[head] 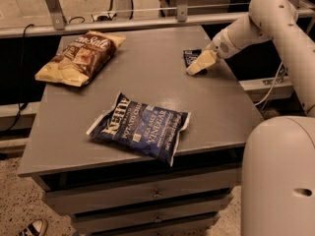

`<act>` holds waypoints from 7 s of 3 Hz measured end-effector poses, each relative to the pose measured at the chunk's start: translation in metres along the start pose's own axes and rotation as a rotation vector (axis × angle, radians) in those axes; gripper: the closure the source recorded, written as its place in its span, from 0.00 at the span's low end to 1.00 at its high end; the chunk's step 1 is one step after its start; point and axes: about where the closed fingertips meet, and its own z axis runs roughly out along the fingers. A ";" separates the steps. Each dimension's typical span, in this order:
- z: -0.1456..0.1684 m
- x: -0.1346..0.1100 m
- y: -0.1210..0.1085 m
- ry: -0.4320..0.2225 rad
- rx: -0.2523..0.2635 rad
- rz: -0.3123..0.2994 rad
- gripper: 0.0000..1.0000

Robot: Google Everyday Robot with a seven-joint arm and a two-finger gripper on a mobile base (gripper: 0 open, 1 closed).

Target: Move rxbar blueberry near blue chip bag

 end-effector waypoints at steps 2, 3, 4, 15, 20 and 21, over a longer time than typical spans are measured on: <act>-0.005 -0.004 0.000 0.000 0.000 0.000 1.00; -0.007 -0.006 0.000 0.000 0.000 0.000 1.00; -0.008 -0.007 0.000 0.000 0.000 0.000 1.00; -0.019 -0.030 -0.005 -0.106 0.053 -0.058 0.00; -0.028 -0.038 0.003 -0.129 0.048 -0.059 1.00; -0.063 -0.054 0.031 -0.137 0.017 -0.134 1.00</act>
Offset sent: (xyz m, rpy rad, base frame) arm -0.0942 0.0657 0.1117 -0.0038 -0.2185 0.2591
